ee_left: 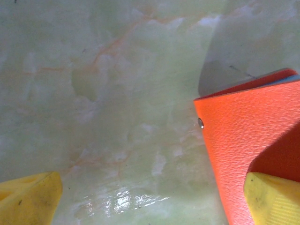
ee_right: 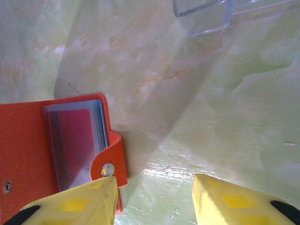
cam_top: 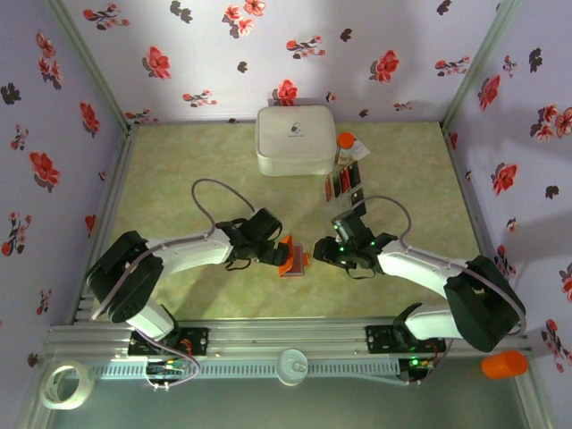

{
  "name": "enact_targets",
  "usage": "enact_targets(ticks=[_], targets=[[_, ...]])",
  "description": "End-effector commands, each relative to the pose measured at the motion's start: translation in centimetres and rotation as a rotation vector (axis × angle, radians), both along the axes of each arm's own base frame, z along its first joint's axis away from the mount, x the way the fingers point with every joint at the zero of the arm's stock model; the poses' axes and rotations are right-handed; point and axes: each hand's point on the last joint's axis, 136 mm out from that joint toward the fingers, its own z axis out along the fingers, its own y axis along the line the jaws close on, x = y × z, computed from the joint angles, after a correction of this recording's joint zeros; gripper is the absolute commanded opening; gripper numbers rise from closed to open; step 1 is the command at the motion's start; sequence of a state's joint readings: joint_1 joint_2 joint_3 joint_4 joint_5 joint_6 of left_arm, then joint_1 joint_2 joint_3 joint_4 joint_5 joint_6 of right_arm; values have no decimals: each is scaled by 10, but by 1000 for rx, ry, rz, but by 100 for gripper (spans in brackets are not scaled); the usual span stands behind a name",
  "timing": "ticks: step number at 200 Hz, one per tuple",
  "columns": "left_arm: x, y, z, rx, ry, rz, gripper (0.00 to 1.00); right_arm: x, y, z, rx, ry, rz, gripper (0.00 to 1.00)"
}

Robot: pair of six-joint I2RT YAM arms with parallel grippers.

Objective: Put the credit cards into the card holder
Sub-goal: Press the card holder at the center of the table, then close the button on the card holder.

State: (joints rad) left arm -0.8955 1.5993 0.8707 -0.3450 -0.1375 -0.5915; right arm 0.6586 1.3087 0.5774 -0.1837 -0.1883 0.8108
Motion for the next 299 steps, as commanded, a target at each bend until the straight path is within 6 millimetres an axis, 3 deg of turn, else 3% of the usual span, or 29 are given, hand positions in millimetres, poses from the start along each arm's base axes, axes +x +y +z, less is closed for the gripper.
enact_targets(ticks=[1,82,218,299], targets=[[-4,2,-5,41,16,-35,100,6,4,8,4,-15,22,47],[-15,0,-19,157,21,-122,100,13,12,10,-6,-5,42,45],[-25,17,-33,272,34,-127,100,12,33,-2,-168,26,159,42],[-27,18,-33,267,31,-130,100,7,26,-10,-221,42,157,24]])
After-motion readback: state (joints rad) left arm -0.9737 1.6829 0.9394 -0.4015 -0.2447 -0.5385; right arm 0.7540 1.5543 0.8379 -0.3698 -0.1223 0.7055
